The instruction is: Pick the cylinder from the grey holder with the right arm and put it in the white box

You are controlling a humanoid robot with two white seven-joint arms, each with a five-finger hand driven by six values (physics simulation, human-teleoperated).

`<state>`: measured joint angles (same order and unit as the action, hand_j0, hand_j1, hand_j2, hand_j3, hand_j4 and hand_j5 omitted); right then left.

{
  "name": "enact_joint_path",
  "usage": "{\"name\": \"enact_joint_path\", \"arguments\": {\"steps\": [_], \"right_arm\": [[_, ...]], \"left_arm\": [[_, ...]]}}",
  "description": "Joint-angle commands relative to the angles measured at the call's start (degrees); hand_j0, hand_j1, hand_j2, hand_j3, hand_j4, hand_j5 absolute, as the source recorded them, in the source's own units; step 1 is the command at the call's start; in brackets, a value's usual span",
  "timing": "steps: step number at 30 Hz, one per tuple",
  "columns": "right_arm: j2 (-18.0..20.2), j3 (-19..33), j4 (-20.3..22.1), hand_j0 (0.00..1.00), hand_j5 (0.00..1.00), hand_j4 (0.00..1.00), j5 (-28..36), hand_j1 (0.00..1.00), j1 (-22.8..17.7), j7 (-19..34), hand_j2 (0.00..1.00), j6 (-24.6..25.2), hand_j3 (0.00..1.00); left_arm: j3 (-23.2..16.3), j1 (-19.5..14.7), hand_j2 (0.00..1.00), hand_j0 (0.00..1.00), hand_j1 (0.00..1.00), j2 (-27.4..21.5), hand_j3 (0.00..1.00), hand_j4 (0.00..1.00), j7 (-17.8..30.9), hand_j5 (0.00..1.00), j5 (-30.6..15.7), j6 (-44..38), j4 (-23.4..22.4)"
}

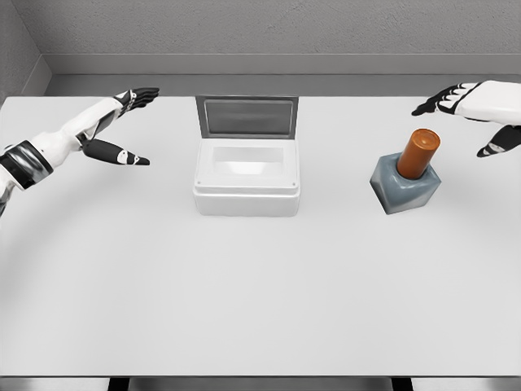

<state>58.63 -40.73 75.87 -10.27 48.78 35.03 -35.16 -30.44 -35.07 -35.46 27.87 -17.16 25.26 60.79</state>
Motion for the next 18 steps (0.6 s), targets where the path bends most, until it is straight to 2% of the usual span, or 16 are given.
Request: {"name": "enact_joint_path", "arguments": {"steps": [1, 5, 9, 14, 18], "right_arm": [[0.09, 0.12, -0.02, 1.0, 1.0, 1.0, 0.34, 1.0, 0.0, -0.03, 1.0, 0.16, 1.0], [-2.9, -0.49, -1.51, 1.0, 1.0, 1.0, 0.34, 1.0, -0.09, -0.03, 1.0, 0.16, 1.0], [-3.43, -0.4, -1.95, 1.0, 1.0, 1.0, 0.52, 1.0, -0.09, -0.03, 1.0, 0.16, 1.0], [-3.69, -0.49, 0.42, 1.0, 1.0, 1.0, 0.34, 1.0, -0.61, -0.03, 1.0, 0.16, 1.0], [-3.78, -0.58, 0.77, 1.0, 1.0, 1.0, 0.25, 1.0, -0.62, -0.03, 1.0, 0.16, 1.0]], "left_arm": [[0.03, 0.0, 1.0, 1.0, 1.0, 0.22, 1.0, 1.0, -0.01, 1.0, 0.03, -0.13, 0.11], [0.03, 0.09, 1.0, 1.0, 1.0, 0.13, 1.0, 1.0, 0.07, 1.0, 0.03, -0.92, 0.2], [-0.06, 0.18, 1.0, 1.0, 1.0, 0.13, 1.0, 1.0, 0.07, 1.0, 0.11, -0.92, 0.47], [0.03, 0.09, 1.0, 1.0, 1.0, 0.39, 1.0, 1.0, 1.22, 1.0, -0.06, -1.36, 0.47], [-0.23, -0.09, 1.0, 1.0, 1.0, 0.39, 1.0, 1.0, 1.31, 1.0, 0.11, -4.08, 0.38]]}}
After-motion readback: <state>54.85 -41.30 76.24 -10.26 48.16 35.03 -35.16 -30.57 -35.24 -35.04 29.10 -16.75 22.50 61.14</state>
